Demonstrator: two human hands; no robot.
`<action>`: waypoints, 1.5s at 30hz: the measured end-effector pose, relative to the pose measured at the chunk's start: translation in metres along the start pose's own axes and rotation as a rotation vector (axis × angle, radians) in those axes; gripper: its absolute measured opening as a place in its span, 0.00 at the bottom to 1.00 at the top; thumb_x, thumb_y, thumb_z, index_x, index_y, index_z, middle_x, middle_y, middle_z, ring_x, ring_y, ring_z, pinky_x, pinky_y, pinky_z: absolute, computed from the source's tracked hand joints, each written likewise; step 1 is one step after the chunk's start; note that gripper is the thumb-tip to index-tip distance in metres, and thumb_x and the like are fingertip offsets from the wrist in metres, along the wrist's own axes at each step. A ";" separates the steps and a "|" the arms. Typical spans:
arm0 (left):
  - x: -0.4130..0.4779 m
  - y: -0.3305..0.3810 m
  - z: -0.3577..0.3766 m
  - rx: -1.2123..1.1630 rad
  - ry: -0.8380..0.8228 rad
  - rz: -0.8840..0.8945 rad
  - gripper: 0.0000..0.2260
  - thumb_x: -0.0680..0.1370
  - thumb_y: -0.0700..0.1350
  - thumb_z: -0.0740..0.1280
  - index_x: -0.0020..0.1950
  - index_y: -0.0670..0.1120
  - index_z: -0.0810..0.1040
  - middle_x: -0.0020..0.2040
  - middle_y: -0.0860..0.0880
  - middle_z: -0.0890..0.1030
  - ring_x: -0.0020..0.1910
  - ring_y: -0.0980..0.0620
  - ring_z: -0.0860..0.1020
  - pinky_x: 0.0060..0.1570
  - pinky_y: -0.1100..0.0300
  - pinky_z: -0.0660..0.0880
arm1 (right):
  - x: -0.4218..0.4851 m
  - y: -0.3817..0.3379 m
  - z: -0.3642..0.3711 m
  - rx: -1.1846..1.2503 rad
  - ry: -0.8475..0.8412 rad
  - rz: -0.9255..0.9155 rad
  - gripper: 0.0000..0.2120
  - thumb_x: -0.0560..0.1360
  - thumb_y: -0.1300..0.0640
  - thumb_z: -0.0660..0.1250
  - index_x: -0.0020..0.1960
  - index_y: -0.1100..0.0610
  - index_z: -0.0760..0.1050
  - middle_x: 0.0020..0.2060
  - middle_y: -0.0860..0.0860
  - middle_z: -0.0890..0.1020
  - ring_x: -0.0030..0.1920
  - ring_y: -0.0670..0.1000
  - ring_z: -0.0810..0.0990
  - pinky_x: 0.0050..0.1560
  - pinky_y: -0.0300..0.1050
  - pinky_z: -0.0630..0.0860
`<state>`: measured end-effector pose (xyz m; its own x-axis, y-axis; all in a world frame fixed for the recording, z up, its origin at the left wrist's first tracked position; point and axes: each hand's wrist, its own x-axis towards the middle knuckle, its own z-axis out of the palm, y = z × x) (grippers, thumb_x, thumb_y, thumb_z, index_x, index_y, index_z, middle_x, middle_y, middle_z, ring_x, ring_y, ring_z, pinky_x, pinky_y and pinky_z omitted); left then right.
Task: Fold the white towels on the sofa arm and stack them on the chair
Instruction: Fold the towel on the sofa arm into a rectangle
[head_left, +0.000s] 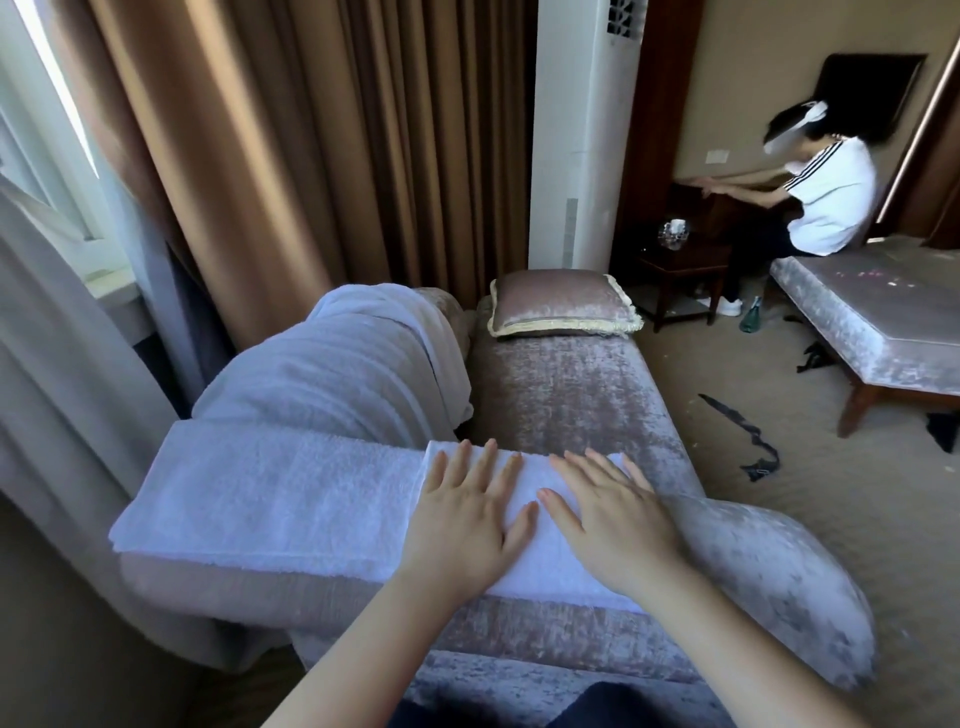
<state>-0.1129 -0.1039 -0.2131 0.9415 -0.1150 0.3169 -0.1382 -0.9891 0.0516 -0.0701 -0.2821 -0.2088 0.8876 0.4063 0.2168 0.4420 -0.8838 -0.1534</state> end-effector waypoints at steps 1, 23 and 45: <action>0.000 -0.001 0.000 0.003 0.000 0.008 0.32 0.82 0.62 0.43 0.66 0.46 0.78 0.63 0.42 0.79 0.63 0.38 0.77 0.62 0.41 0.73 | 0.000 0.000 0.000 0.004 -0.002 0.006 0.53 0.68 0.28 0.20 0.74 0.49 0.66 0.72 0.47 0.69 0.75 0.49 0.63 0.75 0.50 0.50; -0.136 -0.227 -0.084 -0.096 0.086 -0.879 0.14 0.81 0.52 0.61 0.52 0.42 0.76 0.51 0.45 0.78 0.51 0.43 0.75 0.46 0.53 0.70 | 0.033 -0.115 0.025 0.033 0.224 -0.214 0.24 0.78 0.47 0.51 0.57 0.58 0.81 0.53 0.53 0.83 0.53 0.53 0.82 0.54 0.50 0.78; -0.122 -0.253 -0.082 -0.350 0.159 -0.809 0.12 0.80 0.49 0.64 0.40 0.44 0.73 0.40 0.45 0.78 0.43 0.42 0.78 0.41 0.51 0.71 | 0.030 -0.114 0.034 0.009 0.353 -0.209 0.24 0.78 0.47 0.49 0.59 0.55 0.81 0.57 0.50 0.83 0.57 0.50 0.81 0.60 0.47 0.74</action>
<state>-0.2184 0.1681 -0.1871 0.7413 0.6453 0.1843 0.4393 -0.6742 0.5937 -0.0893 -0.1614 -0.2180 0.6804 0.4710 0.5614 0.6107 -0.7879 -0.0792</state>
